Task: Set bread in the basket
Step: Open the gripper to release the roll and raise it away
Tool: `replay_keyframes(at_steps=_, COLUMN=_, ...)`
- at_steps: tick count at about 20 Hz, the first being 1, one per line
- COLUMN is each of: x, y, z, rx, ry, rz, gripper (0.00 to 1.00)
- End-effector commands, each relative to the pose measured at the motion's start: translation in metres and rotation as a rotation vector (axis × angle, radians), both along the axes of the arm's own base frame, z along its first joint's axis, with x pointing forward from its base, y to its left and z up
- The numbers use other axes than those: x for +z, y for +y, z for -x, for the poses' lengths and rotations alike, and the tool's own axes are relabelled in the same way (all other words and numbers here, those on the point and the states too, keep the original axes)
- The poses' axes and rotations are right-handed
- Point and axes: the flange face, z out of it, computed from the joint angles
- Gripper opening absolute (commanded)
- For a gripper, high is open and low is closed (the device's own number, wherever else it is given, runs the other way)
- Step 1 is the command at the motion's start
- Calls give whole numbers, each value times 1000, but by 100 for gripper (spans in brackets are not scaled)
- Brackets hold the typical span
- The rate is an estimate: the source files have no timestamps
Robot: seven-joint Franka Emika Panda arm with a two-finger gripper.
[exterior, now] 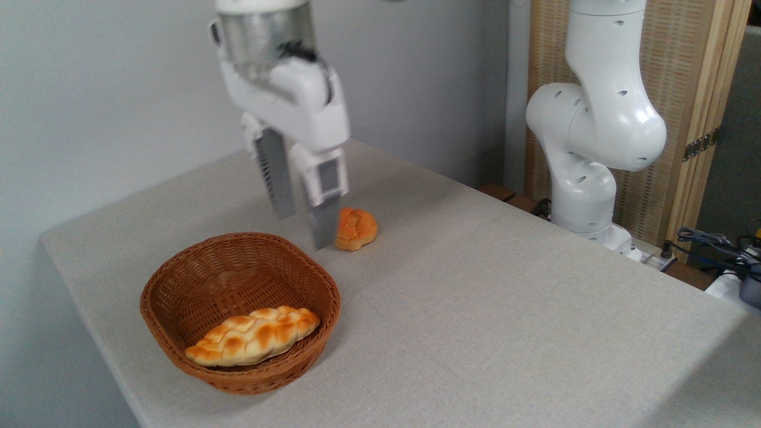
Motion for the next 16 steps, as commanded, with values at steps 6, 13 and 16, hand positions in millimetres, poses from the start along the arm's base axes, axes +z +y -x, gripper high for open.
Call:
replay_keyframes(at_steps=6, x=5, y=-1, z=17, rx=5, ry=40, rz=19, gripper=100)
replay_keyframes(at_steps=13, x=1, y=-9, z=17, rx=-13, ry=58, rz=14, gripper=100)
replay_keyframes(at_steps=16, x=1, y=-8, z=17, rx=-15, ry=56, rz=14, gripper=100)
